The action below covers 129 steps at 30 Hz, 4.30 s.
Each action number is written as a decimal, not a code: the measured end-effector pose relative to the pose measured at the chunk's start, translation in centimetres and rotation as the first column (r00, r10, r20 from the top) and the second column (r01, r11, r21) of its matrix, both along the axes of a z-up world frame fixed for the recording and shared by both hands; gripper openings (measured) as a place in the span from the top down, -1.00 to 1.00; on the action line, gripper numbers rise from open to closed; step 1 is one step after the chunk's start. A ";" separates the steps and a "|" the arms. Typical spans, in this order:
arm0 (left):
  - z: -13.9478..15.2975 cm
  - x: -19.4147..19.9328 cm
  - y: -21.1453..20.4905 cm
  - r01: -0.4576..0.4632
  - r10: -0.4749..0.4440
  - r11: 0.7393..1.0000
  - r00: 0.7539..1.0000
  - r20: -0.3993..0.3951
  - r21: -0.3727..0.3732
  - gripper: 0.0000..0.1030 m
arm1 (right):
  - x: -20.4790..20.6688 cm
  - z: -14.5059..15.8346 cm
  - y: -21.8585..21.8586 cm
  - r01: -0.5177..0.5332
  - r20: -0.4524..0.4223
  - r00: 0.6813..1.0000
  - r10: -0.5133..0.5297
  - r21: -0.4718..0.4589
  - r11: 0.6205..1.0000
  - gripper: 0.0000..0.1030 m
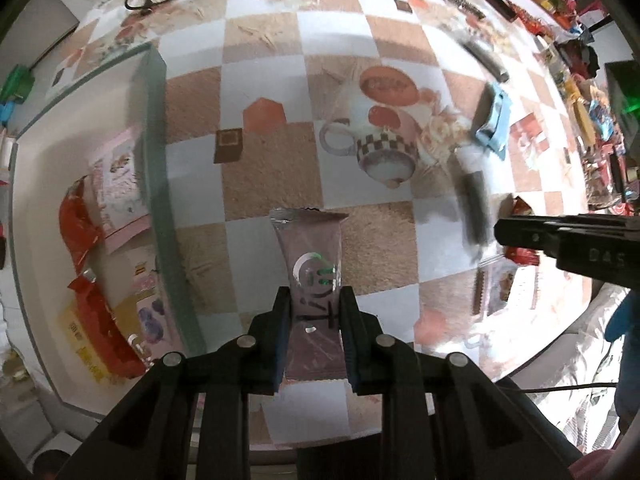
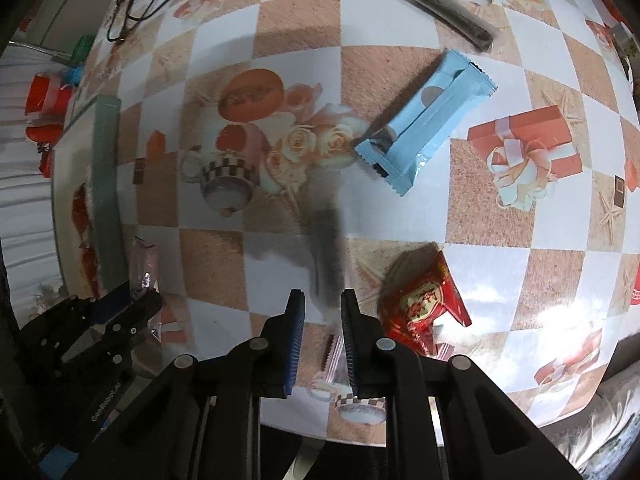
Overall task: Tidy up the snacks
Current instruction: 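Grasp the pink smiley-logo packet with the left gripper while the right holds the clear packet, then carry both packets over the white tray and open both grippers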
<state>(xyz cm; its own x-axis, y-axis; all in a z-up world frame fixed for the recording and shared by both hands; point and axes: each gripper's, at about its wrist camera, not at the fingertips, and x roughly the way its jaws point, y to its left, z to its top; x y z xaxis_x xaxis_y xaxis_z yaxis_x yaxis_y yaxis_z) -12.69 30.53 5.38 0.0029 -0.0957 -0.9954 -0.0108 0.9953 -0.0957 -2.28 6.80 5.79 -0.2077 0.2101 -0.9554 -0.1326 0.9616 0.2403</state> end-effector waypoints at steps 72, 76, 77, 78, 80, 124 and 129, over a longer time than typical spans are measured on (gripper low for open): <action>-4.8 -2.5 -2.6 0.007 0.001 0.994 0.998 -0.067 0.107 -0.07 | -0.4 -4.0 8.6 -0.226 0.023 0.972 0.235 -0.195 0.954 0.70; -4.1 -2.4 -2.2 -0.029 0.026 0.999 0.995 -0.091 -0.024 0.52 | -0.1 -3.8 8.3 -0.199 0.009 0.979 0.202 -0.143 0.969 0.70; -3.8 -2.5 -2.1 -0.035 0.032 0.999 0.996 -0.081 -0.036 0.52 | 0.0 -3.5 8.2 -0.183 0.014 0.983 0.185 -0.112 0.977 0.70; -3.2 -2.5 -2.0 -0.037 0.035 0.998 0.997 -0.064 -0.043 0.52 | 0.0 -3.2 8.1 -0.176 0.016 0.984 0.178 -0.095 0.980 0.70; -2.1 -2.6 -1.5 -0.047 0.045 0.997 0.998 -0.039 -0.059 0.52 | 0.0 -2.4 8.2 -0.172 0.031 0.984 0.174 -0.070 0.983 0.70; 3.9 -3.6 15.7 -0.398 0.392 0.917 0.912 0.120 0.023 0.52 | -1.1 3.6 29.4 -0.419 0.140 0.906 0.399 0.169 0.892 0.70; 2.8 -3.9 16.7 -0.424 0.420 0.905 0.903 0.092 0.029 0.51 | -1.3 2.7 31.1 -0.424 0.122 0.905 0.408 0.174 0.889 0.70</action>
